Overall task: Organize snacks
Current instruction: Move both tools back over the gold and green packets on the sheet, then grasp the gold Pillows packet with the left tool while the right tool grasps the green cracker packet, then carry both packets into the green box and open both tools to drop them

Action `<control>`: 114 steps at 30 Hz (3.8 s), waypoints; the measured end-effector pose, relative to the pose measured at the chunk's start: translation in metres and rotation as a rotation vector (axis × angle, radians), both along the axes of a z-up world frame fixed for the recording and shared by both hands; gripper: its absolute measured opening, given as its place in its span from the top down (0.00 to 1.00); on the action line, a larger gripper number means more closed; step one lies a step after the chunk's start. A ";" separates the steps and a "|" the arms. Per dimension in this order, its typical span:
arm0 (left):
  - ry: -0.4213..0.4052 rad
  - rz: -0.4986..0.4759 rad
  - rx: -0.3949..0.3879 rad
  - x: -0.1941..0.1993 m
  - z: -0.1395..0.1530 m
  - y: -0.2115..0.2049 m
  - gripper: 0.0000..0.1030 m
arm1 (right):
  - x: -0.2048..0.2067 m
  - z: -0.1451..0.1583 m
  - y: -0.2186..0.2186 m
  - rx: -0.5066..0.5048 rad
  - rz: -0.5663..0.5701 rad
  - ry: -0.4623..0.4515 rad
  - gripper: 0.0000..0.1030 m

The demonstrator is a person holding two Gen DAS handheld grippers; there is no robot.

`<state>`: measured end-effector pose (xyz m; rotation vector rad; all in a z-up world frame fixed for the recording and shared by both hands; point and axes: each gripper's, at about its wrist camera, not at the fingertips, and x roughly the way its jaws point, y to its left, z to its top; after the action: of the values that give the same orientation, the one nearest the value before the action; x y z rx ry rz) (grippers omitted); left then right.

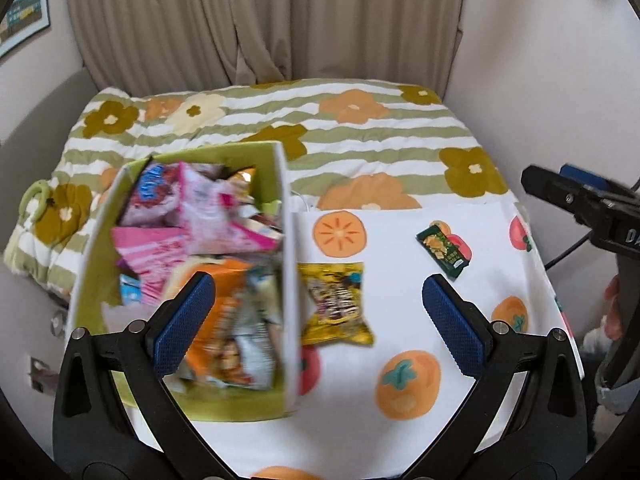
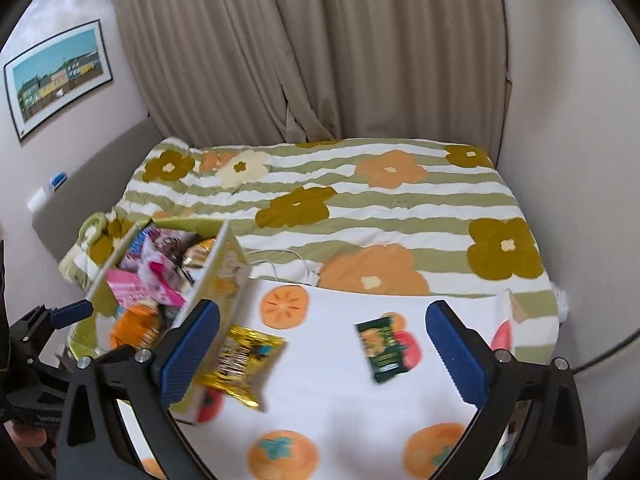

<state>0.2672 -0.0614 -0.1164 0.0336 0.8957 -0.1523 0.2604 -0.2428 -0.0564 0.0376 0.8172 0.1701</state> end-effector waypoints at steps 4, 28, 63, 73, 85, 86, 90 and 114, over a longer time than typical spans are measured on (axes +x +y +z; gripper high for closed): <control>0.035 0.040 0.054 0.006 -0.027 -0.045 0.01 | 0.011 -0.016 -0.028 -0.025 0.041 0.021 0.00; 0.360 0.300 0.236 0.091 -0.179 -0.082 0.01 | 0.064 -0.150 -0.061 -0.039 0.256 0.278 0.00; 0.392 0.234 0.060 0.092 -0.183 -0.075 0.49 | 0.074 -0.209 -0.035 -0.218 0.322 0.279 0.61; 0.300 0.180 0.028 0.086 -0.135 -0.080 0.51 | 0.068 -0.171 -0.039 -0.184 0.282 0.217 0.61; 0.087 0.133 -0.046 0.061 -0.016 -0.039 0.53 | 0.052 -0.069 -0.019 -0.128 0.234 0.064 0.61; 0.070 0.128 -0.054 0.058 -0.006 -0.030 0.53 | 0.050 -0.059 -0.012 -0.124 0.233 0.051 0.61; 0.019 0.109 -0.059 0.048 0.020 0.009 0.53 | 0.042 -0.026 0.020 -0.085 0.223 0.012 0.61; 0.169 -0.011 -0.101 0.030 -0.027 0.228 0.40 | -0.005 -0.018 0.234 0.037 0.138 0.036 0.61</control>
<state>0.2973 0.1666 -0.1433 -0.0694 1.0558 -0.2129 0.2558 -0.0086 -0.0745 0.0187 0.8532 0.3155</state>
